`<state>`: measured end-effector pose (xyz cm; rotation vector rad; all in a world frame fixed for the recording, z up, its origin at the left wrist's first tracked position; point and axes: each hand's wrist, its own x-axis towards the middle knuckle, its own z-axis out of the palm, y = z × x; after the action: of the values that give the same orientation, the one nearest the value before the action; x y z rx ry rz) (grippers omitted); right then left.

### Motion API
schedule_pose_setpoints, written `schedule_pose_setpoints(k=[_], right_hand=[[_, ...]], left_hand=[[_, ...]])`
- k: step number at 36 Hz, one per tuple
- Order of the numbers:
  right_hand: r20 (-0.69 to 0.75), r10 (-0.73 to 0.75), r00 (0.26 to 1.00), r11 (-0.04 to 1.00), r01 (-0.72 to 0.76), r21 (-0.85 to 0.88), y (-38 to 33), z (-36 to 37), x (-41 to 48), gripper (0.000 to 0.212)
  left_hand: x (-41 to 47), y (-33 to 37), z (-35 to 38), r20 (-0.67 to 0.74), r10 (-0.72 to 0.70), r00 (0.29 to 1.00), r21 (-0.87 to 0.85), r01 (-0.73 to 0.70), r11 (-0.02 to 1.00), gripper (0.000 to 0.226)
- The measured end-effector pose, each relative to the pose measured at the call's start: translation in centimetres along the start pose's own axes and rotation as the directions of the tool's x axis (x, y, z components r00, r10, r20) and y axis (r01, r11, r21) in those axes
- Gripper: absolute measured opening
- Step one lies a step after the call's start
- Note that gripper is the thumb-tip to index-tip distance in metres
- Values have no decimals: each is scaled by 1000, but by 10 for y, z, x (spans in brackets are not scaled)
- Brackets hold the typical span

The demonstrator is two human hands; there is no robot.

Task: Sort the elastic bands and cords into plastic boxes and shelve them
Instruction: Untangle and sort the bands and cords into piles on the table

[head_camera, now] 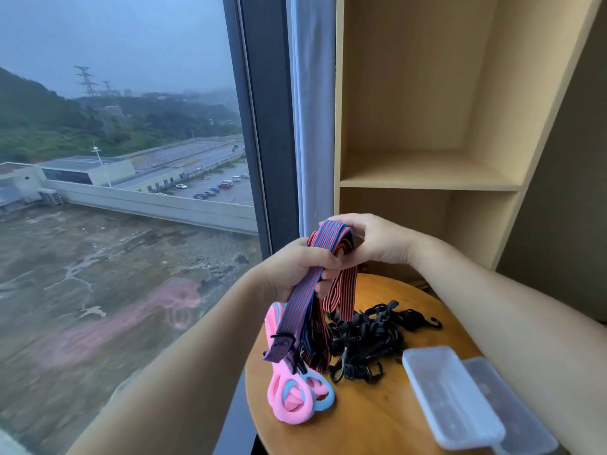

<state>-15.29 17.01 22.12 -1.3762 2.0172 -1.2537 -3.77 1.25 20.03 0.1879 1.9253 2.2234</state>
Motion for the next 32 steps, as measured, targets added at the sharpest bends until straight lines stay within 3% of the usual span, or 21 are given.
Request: schedule_pose_setpoints(k=[7,12,16,20,24,29,32], right_hand=[[-32,-20,999,998,22,58,8,17,-4,41],[-62,-43,997,993,49,103,18,29,-7,51],[-96,-31,995,999,35,33,25,30,-8,29],[-116,22,993,986,-40,-161,38,21,-10,22],[-111,63,992,955,-92,-283,45,15,-11,38],[-101,60,993,919,-95,-382,57,20,-1,42],[-138,18,990,927,-68,-369,65,25,6,38]], left_hand=[[-9,-1,2,22,-35,999,-9,35,999,10],[-13,-6,3,93,-52,994,-15,54,998,18],[-19,-10,1,109,-71,991,10,71,997,10],[-20,-18,-4,-75,-78,994,43,81,996,18],[-16,-28,-7,-239,-63,969,106,90,990,12],[-10,-37,-13,-433,99,896,328,54,943,8],[-5,-40,-21,-473,203,858,411,11,912,8]])
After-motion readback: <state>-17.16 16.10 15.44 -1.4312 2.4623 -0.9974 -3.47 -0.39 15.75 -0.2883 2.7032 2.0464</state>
